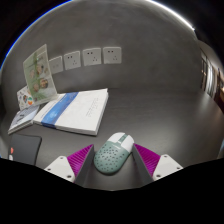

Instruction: Arrange mouse

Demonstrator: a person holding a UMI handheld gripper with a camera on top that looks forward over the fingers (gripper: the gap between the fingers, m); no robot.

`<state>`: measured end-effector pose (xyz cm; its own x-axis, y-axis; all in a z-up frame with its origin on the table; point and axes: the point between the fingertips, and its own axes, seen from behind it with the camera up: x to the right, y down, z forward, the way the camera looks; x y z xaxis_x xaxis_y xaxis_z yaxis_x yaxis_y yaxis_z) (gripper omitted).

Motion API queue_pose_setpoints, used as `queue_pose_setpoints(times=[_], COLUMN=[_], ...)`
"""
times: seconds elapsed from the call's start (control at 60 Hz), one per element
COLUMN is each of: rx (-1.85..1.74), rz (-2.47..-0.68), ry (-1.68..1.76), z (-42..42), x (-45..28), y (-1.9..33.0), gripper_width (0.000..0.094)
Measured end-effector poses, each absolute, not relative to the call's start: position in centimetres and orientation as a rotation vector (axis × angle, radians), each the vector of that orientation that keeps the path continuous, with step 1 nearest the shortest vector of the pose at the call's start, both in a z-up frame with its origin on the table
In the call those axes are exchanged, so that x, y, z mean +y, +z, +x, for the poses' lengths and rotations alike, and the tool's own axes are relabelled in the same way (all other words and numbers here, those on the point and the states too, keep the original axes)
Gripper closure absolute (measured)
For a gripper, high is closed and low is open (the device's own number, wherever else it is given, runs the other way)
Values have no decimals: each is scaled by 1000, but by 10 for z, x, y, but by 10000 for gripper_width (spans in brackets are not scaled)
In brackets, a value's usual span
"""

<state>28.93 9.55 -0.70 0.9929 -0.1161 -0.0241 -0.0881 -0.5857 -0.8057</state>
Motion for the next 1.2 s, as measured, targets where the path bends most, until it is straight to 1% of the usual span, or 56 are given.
queue_pose_setpoints(times=[0.083,0.15,0.183,0.2,0.233,0.25,0.267,0.3,0.333,0.417,0.467,0.55,0.65,0.7,0.75,0.8,0.85,0.917,0.983,1.083,1.2], rx=[138,157,162,159,149,146,145,154,169,168,170,173,179,151,116,72,26,-37,-80,-103,-120], rz=[-2189,-2187,-2188,-2190,-2185,-2183,-2183,-2177,-2177,-2180,-2135,-2030,-1949,-1901,-1865,-1841,-1858,-1944,-2026,-2101,-2163], ry=[-40,-43,-52,-59,-55,-48,-44,-30,-12,-40,-91,-82,-74,-45,-1,31,39,20,5,35,11], z=[289,292,293,294,293,293,292,293,293,298,302,279,220,174,119,65,16,-38,-72,-103,-102], x=[104,106,105,104,104,104,102,101,100,95,91,79,58,46,37,30,26,18,15,9,4], y=[-6,-7,-6,-7,-7,-7,-8,-7,-7,-5,15,73,139,170,188,193,179,135,88,31,-3], gripper_width=[94,99,189,265,301,356,358,407,432,463,465,468,467,468,470,470,471,473,471,469,468])
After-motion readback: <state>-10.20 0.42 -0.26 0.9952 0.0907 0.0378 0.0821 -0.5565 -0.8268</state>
